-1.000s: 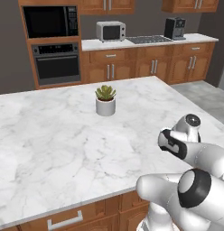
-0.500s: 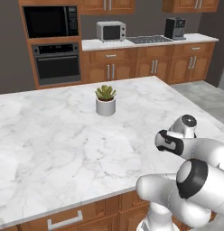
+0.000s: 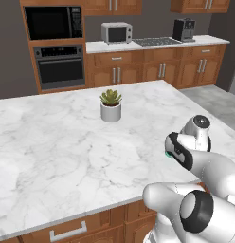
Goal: Clear the mugs and bowl far away from the sink.
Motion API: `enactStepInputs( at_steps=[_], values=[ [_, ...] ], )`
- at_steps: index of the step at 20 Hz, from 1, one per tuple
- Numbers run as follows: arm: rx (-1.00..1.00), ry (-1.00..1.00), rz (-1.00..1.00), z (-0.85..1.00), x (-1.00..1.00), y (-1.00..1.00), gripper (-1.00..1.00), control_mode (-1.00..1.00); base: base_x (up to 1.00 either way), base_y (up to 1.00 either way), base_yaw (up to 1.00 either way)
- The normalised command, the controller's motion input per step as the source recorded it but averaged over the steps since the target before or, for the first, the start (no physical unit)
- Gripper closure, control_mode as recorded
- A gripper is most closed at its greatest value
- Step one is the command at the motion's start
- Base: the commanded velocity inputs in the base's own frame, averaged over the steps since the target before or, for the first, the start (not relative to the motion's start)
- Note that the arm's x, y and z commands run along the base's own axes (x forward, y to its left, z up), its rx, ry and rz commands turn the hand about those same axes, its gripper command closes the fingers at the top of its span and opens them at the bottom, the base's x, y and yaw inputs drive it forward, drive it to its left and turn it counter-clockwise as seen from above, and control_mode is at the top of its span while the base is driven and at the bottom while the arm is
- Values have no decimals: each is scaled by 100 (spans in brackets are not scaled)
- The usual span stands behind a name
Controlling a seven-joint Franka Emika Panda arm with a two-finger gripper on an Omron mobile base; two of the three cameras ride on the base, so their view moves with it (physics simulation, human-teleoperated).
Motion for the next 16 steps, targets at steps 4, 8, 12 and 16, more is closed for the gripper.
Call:
enactStepInputs(
  at_steps=[4, 8, 12, 16],
  values=[
    [0, 0, -39, 100, -66, -9, -100, -100, 0, 0, 0],
    [0, 0, -43, 98, -60, -19, -100, -100, 0, 0, 0],
    [2, -8, -48, 55, -69, -31, -100, -100, 0, 0, 0],
    [0, 0, 0, 0, 0, 0, -100, 100, -40, -6, -72]
  ],
)
